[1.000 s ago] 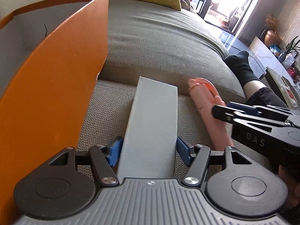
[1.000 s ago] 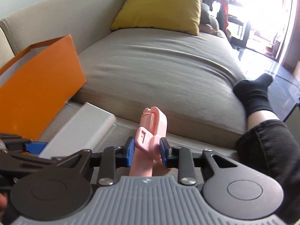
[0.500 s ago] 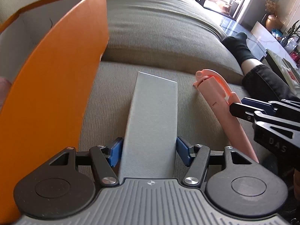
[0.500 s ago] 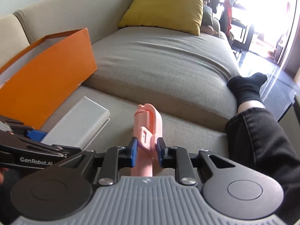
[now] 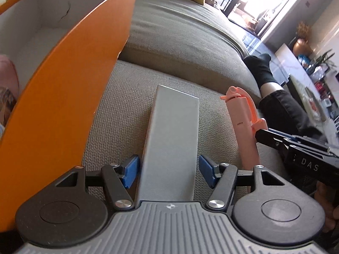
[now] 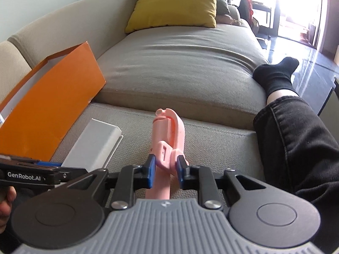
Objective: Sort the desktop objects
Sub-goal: 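Grasp the white box with the left gripper while the right grasps the pink selfie stick, then lift the white box upright with the left gripper while the right lifts the selfie stick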
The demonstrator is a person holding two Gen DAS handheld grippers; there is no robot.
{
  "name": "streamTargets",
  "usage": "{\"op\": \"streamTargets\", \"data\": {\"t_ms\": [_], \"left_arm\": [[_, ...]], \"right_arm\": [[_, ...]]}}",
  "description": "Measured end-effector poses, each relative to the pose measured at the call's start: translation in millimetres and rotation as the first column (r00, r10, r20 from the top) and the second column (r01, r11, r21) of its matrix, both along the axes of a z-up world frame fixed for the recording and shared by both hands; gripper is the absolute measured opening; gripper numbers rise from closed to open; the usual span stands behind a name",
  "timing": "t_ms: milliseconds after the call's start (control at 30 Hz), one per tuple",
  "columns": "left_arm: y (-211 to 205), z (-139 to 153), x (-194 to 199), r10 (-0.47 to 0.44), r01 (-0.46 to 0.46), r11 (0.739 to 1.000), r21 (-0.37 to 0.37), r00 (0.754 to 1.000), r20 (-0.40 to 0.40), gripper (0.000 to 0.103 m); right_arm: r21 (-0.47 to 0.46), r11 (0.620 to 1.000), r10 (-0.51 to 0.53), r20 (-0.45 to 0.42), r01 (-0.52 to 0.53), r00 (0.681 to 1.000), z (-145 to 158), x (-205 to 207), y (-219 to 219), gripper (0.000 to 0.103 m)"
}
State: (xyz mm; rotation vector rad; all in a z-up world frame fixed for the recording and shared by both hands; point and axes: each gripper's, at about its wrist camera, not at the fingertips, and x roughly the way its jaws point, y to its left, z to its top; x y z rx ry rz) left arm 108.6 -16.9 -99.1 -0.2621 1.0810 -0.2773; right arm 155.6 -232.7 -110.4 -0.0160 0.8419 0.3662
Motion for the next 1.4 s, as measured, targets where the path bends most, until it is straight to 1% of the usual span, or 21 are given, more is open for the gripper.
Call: {"op": "streamTargets", "data": {"t_ms": [200, 233, 267, 333, 433, 533, 600, 667, 733, 767, 867, 933, 967, 1067, 1100, 1133, 1167, 1200, 1267, 1333, 1400], "left_arm": [[8.0, 2.6, -3.3, 0.045, -0.044, 0.997, -0.06, 0.999, 0.004, 0.072], [8.5, 3.1, -3.0, 0.053, -0.053, 0.996, -0.071, 0.999, 0.004, 0.072], [8.5, 3.8, -2.4, 0.065, -0.064, 0.995, -0.075, 0.998, 0.0, 0.068], [6.8, 5.5, -2.3, 0.077, -0.076, 0.995, -0.061, 0.997, 0.009, 0.065], [3.3, 5.6, -1.6, 0.078, -0.077, 0.997, -0.033, 0.997, 0.02, 0.064], [-0.2, -2.0, 0.4, 0.089, -0.089, 0.996, -0.007, 0.996, -0.009, 0.064], [0.5, -6.4, 0.1, 0.099, -0.1, 0.995, -0.027, 0.995, -0.014, 0.071], [0.5, -8.9, 1.1, 0.104, -0.105, 0.994, -0.036, 0.994, -0.017, 0.074], [-1.2, -10.2, 2.1, 0.102, -0.103, 0.994, -0.041, 0.995, -0.017, 0.076], [-1.8, -11.7, 2.7, 0.102, -0.103, 0.994, -0.046, 0.995, -0.02, 0.079], [-6.6, -14.0, 3.5, 0.088, -0.089, 0.995, -0.034, 0.996, -0.011, 0.08], [-11.3, -13.6, 3.9, 0.069, -0.069, 0.997, -0.034, 0.998, -0.005, 0.068], [-12.7, -13.2, 4.0, 0.069, -0.069, 0.997, -0.036, 0.998, -0.009, 0.068], [-19.9, -8.0, 1.4, 0.055, -0.055, 0.998, 0.014, 0.998, 0.008, 0.067], [-22.9, -5.9, -0.2, 0.049, -0.049, 0.998, 0.032, 0.999, 0.017, 0.065], [-27.0, -2.9, -2.7, 0.035, -0.037, 0.998, 0.057, 0.999, 0.029, 0.06], [-31.1, 2.5, -6.4, 0.016, -0.021, 0.996, 0.082, 0.998, 0.054, 0.049], [-34.5, 8.6, -9.2, -0.002, -0.005, 0.995, 0.1, 0.997, 0.075, 0.04], [-43.8, 18.3, -14.3, -0.055, 0.04, 0.989, 0.144, 0.994, 0.098, 0.035], [-52.1, 20.8, -18.1, -0.092, 0.07, 0.981, 0.183, 0.99, 0.111, 0.034], [-57.3, 22.0, -21.7, -0.111, 0.087, 0.978, 0.19, 0.987, 0.116, 0.032]], "right_arm": [[0.007, 1.0, -0.027, -0.004, 0.027, 1.0, 2.9, -2.6, -8.7, 0.017], [0.003, 0.999, -0.033, -0.002, 0.033, 0.999, 3.3, -2.7, -9.7, 0.015], [0.0, 0.999, -0.039, 0.0, 0.039, 0.999, 3.8, -3.1, -10.4, 0.01], [-0.02, 0.998, -0.054, 0.007, 0.054, 0.999, 3.8, -3.0, -13.2, 0.009], [-0.029, 0.998, -0.064, 0.006, 0.064, 0.998, 1.5, -2.4, -16.7, 0.009], [-0.019, 0.998, -0.06, 0.01, 0.06, 0.998, -0.7, -1.2, -20.3, 0.009], [-0.031, 0.998, -0.049, 0.022, 0.049, 0.999, -1.2, -0.3, -19.4, 0.01], [-0.038, 0.999, -0.034, 0.028, 0.035, 0.999, -1.6, 1.5, -17.7, 0.011], [-0.039, 0.999, -0.012, 0.031, 0.013, 0.999, -1.5, 2.1, -15.2, 0.016], [-0.032, 0.999, 0.0, 0.027, 0.001, 1.0, -1.8, 3.0, -14.0, 0.017], [-0.058, 0.998, 0.03, 0.043, -0.027, 0.999, -3.3, 3.1, -4.9, 0.02], [-0.088, 0.996, 0.033, 0.061, -0.027, 0.998, -4.0, 2.0, 0.5, 0.021], [-0.099, 0.995, 0.036, 0.071, -0.029, 0.997, -4.1, 1.9, 2.1, 0.022], [-0.107, 0.994, 0.04, 0.073, -0.032, 0.997, -3.9, 2.5, 3.5, 0.022], [-0.107, 0.994, 0.041, 0.073, -0.033, 0.997, -3.2, 2.1, 3.4, 0.022], [-0.105, 0.994, 0.041, 0.065, -0.034, 0.997, -2.3, 1.6, 2.8, 0.021], [-0.103, 0.994, 0.041, 0.056, -0.035, 0.998, -1.8, 0.7, 2.4, 0.021], [-0.107, 0.993, 0.047, 0.05, -0.042, 0.998, -1.3, -1.0, 2.7, 0.021], [-0.124, 0.991, 0.056, 0.039, -0.051, 0.998, -0.4, -5.8, 5.0, 0.021], [-0.13, 0.99, 0.064, 0.027, -0.06, 0.998, 0.5, -10.4, 6.5, 0.02], [-0.106, 0.992, 0.075, 0.001, -0.075, 0.997, 2.6, -13.9, 5.2, 0.021]]}}
